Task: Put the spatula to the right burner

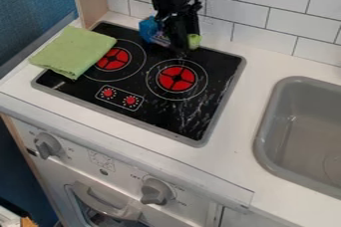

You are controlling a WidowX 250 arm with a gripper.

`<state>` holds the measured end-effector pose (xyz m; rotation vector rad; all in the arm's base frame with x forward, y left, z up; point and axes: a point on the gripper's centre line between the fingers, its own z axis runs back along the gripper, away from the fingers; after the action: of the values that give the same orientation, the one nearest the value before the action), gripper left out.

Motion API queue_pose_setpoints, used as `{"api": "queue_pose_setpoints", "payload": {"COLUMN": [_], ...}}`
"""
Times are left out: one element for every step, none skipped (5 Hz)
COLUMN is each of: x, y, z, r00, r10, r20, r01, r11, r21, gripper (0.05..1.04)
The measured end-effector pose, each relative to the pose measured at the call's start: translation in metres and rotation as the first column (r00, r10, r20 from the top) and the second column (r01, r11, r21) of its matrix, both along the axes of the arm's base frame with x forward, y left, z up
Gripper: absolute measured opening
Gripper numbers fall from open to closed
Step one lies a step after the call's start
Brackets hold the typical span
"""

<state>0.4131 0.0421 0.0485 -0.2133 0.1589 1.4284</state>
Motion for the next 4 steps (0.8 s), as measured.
{"api": "queue_pose_setpoints", "payload": {"x": [0.002, -0.008, -0.024, -0.040], "y": [0.025, 0.024, -0.018, -0.040], "z": [0.009, -0.001, 0.001, 0.005], "r00": [1.000, 1.000, 0.995, 0.984], "r10": [0.022, -0.011, -0.095, -0.180], "r20": [0.013, -0.018, -0.021, -0.005], "r01": [-0.022, 0.011, 0.096, 0.179], "r11": [1.000, 1.000, 0.994, 0.980], "r21": [0.019, 0.023, 0.046, 0.084], "gripper": [0.375, 0.375, 0.375, 0.375]}}
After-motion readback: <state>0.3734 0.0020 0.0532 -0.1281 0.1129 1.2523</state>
